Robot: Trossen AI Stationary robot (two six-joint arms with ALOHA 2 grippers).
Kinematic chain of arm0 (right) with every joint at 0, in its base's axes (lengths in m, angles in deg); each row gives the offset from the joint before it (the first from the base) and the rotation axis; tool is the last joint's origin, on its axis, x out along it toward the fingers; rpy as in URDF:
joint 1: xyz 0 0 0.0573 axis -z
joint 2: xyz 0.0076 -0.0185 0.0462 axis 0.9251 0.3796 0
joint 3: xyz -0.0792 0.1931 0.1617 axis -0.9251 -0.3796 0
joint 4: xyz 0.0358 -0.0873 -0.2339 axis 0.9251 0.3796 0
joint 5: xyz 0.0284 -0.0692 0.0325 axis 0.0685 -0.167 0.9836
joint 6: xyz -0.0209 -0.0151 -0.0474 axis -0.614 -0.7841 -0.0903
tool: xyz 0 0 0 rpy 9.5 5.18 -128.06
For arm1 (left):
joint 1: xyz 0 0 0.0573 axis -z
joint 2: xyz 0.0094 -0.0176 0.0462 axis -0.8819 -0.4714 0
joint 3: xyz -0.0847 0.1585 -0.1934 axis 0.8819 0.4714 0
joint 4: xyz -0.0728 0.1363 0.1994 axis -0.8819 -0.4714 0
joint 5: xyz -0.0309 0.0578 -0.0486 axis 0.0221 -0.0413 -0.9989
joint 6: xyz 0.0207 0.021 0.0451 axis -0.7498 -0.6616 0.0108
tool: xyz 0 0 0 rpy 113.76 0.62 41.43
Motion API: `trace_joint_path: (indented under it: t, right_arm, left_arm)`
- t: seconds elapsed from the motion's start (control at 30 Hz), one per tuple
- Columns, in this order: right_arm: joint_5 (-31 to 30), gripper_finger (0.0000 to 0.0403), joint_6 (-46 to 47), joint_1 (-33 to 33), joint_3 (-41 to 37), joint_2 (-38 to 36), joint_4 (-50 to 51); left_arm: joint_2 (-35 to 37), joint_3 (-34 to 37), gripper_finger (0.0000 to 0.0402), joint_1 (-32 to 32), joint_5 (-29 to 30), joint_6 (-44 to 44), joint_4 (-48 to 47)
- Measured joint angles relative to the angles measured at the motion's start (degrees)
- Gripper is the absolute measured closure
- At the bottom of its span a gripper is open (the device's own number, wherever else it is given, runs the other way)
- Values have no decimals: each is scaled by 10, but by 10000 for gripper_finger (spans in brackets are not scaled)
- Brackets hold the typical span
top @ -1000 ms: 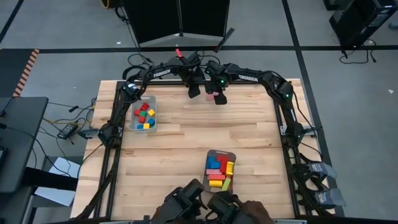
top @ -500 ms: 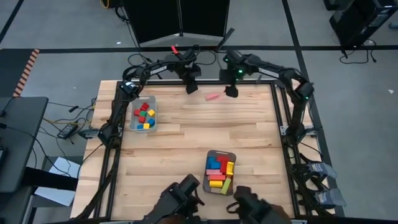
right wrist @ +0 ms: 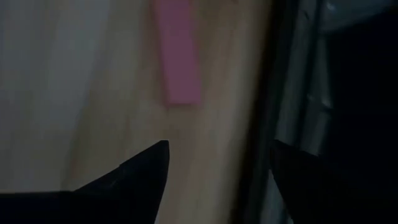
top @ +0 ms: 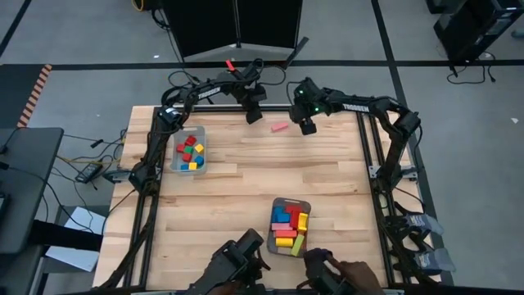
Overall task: Sort blocks by size
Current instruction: Put the pink rectangular block into the black bin
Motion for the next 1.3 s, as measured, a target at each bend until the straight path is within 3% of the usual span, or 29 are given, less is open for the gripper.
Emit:
trace_joint_path:
  t: [0.07,0.4,0.9,1.3]
  right_arm:
    - [-45,119,16,-10,16,6,10]
    - [-59,120,67,-31,83,100,129]
    - [-26,114,108,-55,143,104,187]
    - [-25,114,168,-83,286,200,292]
  left_arm:
    - [0,0,390,0,0,0,-2]
    - [0,0,390,0,0,-2,-10]
    - [-1,0,390,-1,0,-6,-7]
    - [-1,1,390,-2,-6,-22,-48]
